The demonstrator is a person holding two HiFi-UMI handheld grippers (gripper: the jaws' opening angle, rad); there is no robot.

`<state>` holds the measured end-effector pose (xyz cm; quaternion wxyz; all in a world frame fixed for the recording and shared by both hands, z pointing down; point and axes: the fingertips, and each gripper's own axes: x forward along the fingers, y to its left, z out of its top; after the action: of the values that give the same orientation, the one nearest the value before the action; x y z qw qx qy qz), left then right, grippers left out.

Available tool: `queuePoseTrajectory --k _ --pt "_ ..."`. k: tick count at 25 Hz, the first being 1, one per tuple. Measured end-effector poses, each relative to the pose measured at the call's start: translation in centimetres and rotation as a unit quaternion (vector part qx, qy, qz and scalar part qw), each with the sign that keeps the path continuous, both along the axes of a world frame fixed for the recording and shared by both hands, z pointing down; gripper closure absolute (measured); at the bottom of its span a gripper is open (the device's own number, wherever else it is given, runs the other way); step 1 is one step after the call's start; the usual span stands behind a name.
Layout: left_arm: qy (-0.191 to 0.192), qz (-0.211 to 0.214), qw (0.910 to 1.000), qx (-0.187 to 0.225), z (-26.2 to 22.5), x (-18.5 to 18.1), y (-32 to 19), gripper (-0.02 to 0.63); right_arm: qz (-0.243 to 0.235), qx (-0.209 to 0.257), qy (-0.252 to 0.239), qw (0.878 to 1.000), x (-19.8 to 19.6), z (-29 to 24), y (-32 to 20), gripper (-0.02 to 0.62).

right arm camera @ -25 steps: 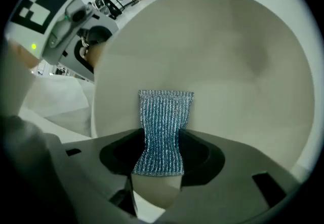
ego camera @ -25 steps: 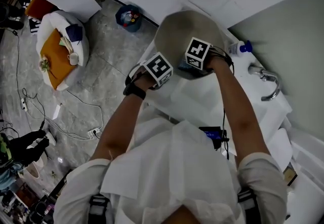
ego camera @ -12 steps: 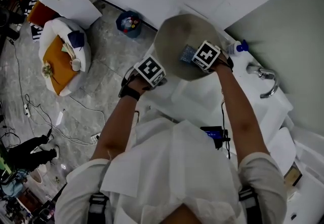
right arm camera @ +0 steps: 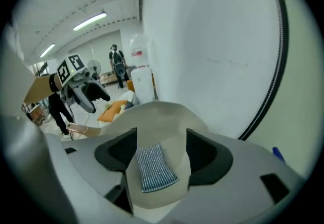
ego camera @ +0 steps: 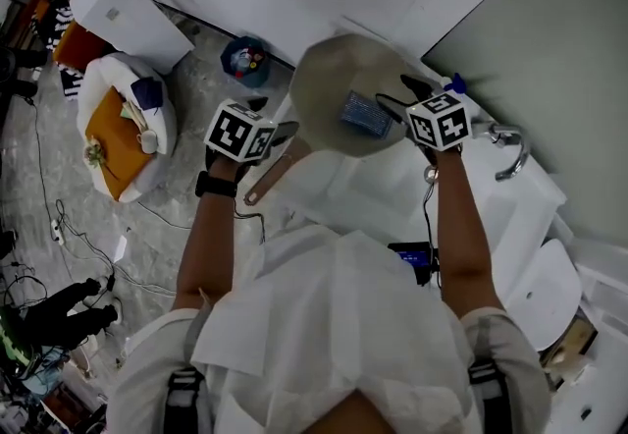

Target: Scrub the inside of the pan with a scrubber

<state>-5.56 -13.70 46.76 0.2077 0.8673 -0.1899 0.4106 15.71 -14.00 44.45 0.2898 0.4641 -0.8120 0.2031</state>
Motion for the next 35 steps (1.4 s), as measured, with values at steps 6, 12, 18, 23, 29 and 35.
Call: queuePoseTrajectory --k 6,12,18,23,29,35 --pt "0.154 -0.081 0.9776 0.118 -8.7 0.4 -4.6 0.274 0.079 0.137 -0.081 0.984 2.0 -7.0 2.3 0.314" --pt "0.284 -0.163 0.9106 0.252 -15.7 -1.1 -7.0 0.509 0.132 0.252 -0.105 0.953 4.2 -12.3 5.0 0.439" --pt "0.293 -0.141 0.8867 0.329 -18.2 -0.7 -5.3 0.589 0.169 0.32 -0.085 0.928 5.9 -15.2 7.7 0.569" --pt "0.302 -0.136 0.8727 0.359 -19.6 -1.5 -4.7 0.589 0.178 0.341 -0.068 0.921 6.4 -16.3 9.0 0.586" --pt "0.308 -0.136 0.8657 0.37 -20.4 -1.6 -4.4 0.588 0.179 0.354 -0.046 0.917 6.4 -17.4 9.4 0.586" --pt "0.306 -0.13 0.8685 0.368 -20.3 -1.5 -4.2 0.588 0.179 0.351 -0.04 0.918 6.4 -17.4 9.4 0.587"
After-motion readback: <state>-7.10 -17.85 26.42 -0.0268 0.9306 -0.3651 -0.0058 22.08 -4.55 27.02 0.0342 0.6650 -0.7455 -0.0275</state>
